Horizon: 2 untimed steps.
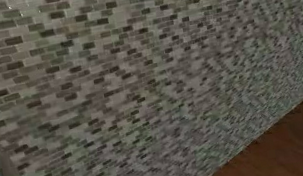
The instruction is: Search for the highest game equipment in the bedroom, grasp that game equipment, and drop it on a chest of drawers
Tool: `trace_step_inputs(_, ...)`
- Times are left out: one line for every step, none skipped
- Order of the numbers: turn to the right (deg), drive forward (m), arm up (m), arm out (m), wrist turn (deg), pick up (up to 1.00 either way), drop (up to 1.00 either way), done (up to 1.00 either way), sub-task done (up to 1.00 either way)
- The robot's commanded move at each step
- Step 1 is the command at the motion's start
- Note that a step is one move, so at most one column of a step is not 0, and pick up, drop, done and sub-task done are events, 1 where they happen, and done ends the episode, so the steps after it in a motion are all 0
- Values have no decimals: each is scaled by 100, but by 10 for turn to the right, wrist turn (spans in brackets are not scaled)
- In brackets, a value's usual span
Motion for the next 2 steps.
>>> trace_step_inputs(450,0,0,0,0,0,0,0,0)
trace_step_inputs(450,0,0,0,0,0,0,0,0)
